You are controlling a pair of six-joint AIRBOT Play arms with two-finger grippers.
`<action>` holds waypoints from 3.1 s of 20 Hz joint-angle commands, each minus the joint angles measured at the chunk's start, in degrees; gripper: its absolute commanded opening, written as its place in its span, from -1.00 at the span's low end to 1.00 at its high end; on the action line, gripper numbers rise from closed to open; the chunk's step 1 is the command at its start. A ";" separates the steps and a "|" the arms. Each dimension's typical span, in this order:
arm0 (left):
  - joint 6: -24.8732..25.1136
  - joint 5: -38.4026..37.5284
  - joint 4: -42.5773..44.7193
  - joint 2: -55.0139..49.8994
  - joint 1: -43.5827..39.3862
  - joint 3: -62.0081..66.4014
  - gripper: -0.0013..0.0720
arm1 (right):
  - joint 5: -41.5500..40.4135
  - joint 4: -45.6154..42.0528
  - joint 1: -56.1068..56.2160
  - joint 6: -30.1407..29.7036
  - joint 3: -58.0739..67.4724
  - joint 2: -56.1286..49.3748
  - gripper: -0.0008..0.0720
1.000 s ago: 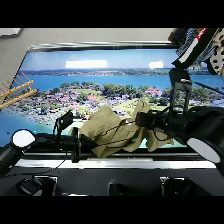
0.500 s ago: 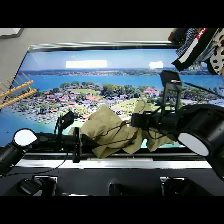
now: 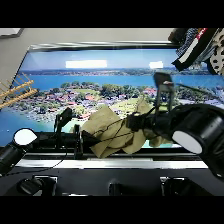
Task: Fold the clothes and pants, and hang the long-sleeved shirts on hangers.
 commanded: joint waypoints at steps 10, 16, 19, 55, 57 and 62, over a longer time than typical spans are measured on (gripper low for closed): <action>0.37 -0.07 0.35 -0.09 -0.02 0.00 -0.92 | 6.54 -0.11 -28.92 -8.48 4.94 8.79 0.39; 0.37 -0.09 0.35 -0.09 -0.02 0.00 -0.91 | 16.68 29.05 -44.59 -88.11 5.03 2.25 0.39; 0.35 -0.09 0.35 -0.09 -0.02 0.00 -0.92 | 15.41 34.53 -44.59 -101.00 4.98 -2.23 0.39; -18.53 6.38 2.58 -0.02 4.92 0.00 0.55 | 21.97 42.53 -44.65 -111.56 4.98 -8.46 -0.92; -25.64 6.54 2.58 0.46 9.57 0.00 0.71 | 21.24 41.97 -44.65 -111.51 4.98 -7.30 -0.92; -39.82 -2.40 15.15 3.30 22.95 0.52 0.71 | 20.17 41.83 -44.65 -110.22 4.98 -6.49 -0.92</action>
